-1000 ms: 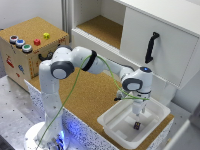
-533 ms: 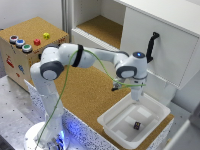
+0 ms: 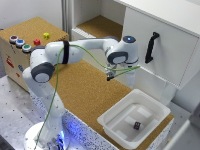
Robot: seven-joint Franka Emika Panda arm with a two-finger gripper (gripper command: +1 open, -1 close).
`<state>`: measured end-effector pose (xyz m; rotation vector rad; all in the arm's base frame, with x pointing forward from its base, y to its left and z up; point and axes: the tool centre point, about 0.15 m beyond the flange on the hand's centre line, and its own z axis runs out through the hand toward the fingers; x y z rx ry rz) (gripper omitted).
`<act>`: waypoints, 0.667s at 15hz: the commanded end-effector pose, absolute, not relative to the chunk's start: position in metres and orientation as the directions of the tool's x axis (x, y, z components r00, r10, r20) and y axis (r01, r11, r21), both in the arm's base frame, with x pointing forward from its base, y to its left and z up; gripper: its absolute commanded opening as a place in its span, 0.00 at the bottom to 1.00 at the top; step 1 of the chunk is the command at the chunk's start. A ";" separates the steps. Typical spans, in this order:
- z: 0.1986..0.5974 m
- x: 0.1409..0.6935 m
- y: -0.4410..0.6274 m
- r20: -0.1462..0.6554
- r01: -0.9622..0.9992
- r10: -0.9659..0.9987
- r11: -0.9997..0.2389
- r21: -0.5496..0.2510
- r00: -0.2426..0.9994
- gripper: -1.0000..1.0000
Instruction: Move to the box and place the purple object
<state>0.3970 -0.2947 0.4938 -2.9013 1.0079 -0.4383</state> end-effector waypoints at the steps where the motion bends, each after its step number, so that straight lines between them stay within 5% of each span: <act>1: 0.536 0.420 -0.302 0.060 -0.308 -0.310 -0.951 -0.036 0.949 1.00; 10: 0.577 0.478 -0.320 0.086 0.137 0.140 -0.990 0.034 0.986 1.00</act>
